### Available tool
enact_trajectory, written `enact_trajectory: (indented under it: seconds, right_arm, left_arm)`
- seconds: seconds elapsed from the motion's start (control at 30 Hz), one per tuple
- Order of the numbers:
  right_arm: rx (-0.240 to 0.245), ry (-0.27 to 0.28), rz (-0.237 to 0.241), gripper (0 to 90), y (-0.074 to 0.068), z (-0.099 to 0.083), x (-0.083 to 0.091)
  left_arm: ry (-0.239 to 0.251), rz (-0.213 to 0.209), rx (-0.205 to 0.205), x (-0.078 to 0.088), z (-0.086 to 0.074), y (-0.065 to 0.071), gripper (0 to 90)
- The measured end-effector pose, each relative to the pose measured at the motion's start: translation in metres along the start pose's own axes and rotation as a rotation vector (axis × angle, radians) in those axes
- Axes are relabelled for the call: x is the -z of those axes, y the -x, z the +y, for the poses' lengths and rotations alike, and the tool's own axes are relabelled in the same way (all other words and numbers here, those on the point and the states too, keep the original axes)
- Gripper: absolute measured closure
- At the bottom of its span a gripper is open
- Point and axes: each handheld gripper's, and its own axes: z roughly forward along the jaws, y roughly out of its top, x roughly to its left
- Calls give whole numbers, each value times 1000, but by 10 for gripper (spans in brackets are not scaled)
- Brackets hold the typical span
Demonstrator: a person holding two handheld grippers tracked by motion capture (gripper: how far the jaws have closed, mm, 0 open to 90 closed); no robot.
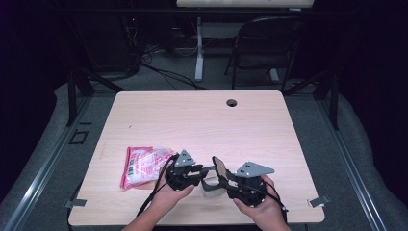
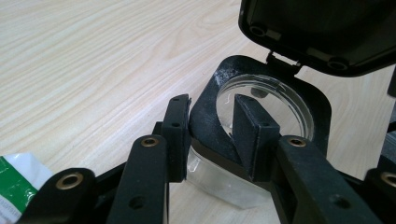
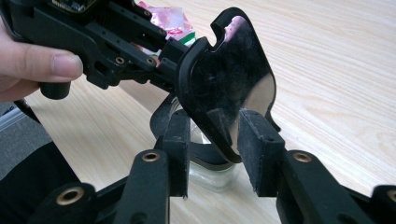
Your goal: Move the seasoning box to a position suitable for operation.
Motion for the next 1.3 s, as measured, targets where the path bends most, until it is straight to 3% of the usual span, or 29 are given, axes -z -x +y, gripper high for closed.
enact_trajectory:
  seconds: [0.37, 0.53, 0.77, 1.07, 1.3]
  right_arm:
    - [-56, 22, -18, 714, 17, -4, 17]
    - [-101, 16, -11, 718, 27, -7, 23]
    - [-122, 12, 1, 738, 33, -10, 26]
    - [-120, 9, -4, 748, 30, -10, 22]
    - [-120, -25, -13, 769, 26, -16, 6]
  left_arm:
    - [0, -6, -6, 0, 0, 0, 671]
    - [0, -8, -9, 0, 0, 1, 671]
    - [4, -11, -12, -1, -1, 2, 670]
    - [3, -10, -8, -1, -1, 2, 670]
    - [7, -5, -9, 1, 0, 2, 668]
